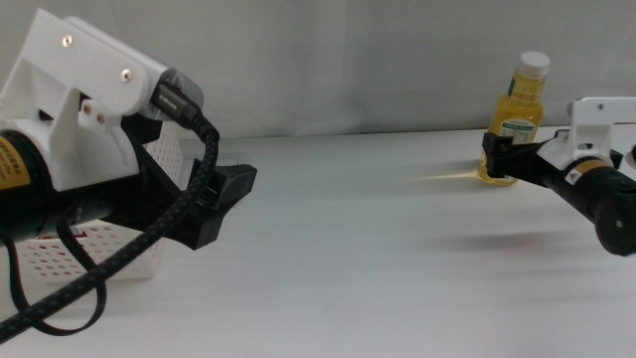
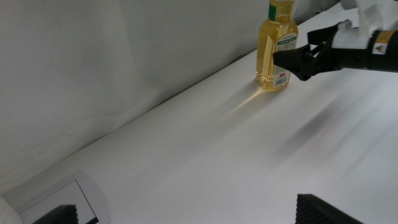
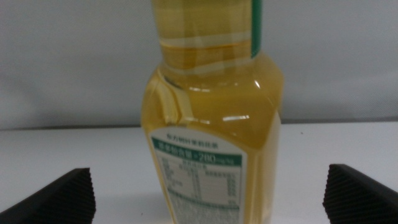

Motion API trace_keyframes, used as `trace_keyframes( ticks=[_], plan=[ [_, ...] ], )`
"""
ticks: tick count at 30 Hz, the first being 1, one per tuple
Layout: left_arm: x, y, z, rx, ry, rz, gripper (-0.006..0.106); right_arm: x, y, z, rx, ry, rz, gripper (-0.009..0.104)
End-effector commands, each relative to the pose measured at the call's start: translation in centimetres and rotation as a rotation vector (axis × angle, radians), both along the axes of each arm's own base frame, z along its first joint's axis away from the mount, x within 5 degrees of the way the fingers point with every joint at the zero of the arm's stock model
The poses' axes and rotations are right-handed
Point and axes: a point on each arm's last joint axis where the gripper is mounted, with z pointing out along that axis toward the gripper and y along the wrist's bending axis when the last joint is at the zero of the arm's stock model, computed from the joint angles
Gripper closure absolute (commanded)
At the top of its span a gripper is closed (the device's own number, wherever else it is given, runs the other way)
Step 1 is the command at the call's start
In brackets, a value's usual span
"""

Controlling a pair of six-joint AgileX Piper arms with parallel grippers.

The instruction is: Use arms to grab the bottles and put them into the dustbin to the left of the table.

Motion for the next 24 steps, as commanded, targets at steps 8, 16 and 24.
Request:
trace_keyframes(
  ticks=[8,16,24],
  plan=[
    [-0.2,0.0,0.1,-0.014,0.0,-0.003,0.009,3.6,0.5,-1.6,-0.015,-0.009,0.005,-0.008],
    [-0.2,0.0,0.1,-0.014,0.0,-0.003,0.009,4.8,0.7,-2.5,-0.012,-0.003,0.003,-0.008],
    [-0.2,0.0,0.1,-0.014,0.0,-0.003,0.009,5.2,0.8,-3.0,-0.006,0.013,-0.001,0.005]
  ],
)
